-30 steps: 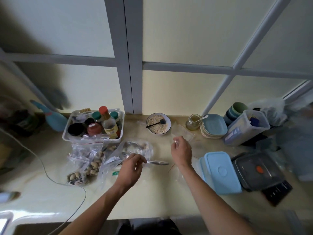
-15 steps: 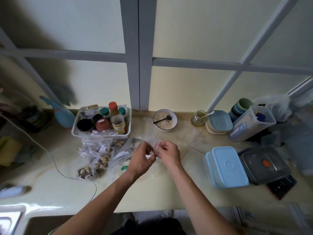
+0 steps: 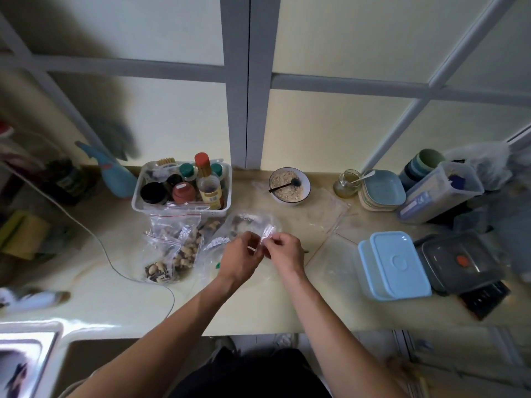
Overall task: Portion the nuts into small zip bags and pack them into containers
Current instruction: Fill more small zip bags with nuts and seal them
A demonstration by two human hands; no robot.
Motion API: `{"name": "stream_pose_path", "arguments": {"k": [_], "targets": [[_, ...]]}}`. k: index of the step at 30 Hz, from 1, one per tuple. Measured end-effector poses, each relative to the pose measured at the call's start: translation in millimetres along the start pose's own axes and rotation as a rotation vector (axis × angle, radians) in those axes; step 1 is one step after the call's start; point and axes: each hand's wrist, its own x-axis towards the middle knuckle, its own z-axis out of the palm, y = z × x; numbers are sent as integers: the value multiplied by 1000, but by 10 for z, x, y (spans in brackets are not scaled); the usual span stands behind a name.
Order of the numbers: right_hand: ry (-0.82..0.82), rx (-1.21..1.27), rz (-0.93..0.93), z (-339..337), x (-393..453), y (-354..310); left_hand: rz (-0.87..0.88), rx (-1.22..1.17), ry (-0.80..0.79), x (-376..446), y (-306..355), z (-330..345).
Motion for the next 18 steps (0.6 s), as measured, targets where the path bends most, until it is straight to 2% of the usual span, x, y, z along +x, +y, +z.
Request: {"name": "stream_pose_path", "arguments": {"k": [7,13,18], "targets": [[18,-96,19,9,-87,68,31,-15,-86,-147,28,28],[-39,-9,-13,-93,-98,182,87,-95,-159,-189,60,-33],[-169,6,-45,-279,-111,162,-115,-349,-284,-185,15,-122]]}}
